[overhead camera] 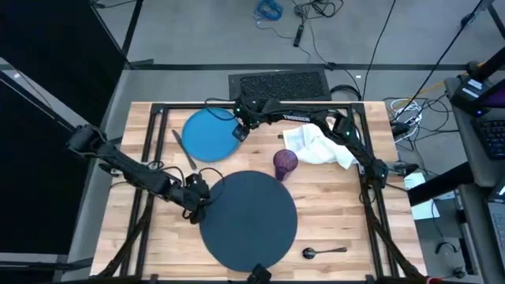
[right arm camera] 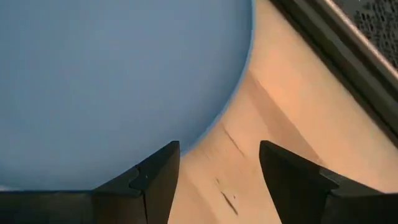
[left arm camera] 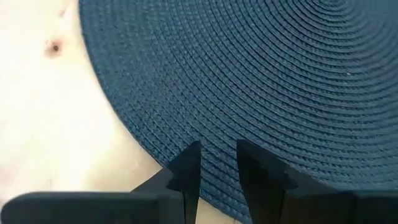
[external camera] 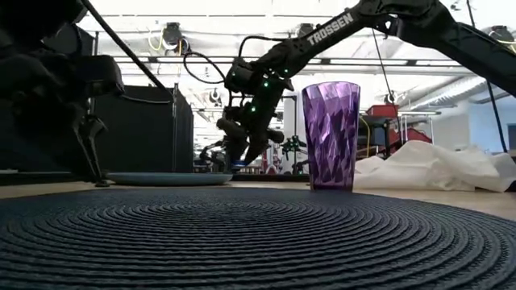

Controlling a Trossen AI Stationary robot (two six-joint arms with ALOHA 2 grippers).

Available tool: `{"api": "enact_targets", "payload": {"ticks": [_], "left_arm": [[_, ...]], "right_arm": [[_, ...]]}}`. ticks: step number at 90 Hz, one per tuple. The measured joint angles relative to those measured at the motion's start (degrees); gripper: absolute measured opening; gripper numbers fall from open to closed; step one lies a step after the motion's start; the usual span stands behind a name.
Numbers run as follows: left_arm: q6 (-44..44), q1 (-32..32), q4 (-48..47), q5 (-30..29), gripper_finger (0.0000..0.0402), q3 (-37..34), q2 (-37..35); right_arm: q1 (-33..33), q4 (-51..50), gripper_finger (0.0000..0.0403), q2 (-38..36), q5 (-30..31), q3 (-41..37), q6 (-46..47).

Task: Set table place
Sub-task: Put the blue plate on the dark blue placemat

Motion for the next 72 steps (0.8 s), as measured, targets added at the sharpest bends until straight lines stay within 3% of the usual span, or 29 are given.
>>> {"api": "enact_targets", "payload": {"ticks": [14, 33, 72], "left_arm": [[0.02, -0.53, -0.04, -0.63, 0.0086, 0.0, 0.01], [0.02, -0.56, -0.02, -0.67, 0.0086, 0.0, 0.01], [0.57, -0.65, -0.02, -0.88, 0.0086, 0.0, 0.01]], "right_arm": [[2.39, 1.37, 0.0208, 0.0, 0.57, 0.02, -0.17], [5.19, -1.3, 0.0208, 0.18, 7.62, 0.02, 3.02], [7.25, -0.39, 0.0208, 0.29, 7.22, 0.0, 10.74]]}}
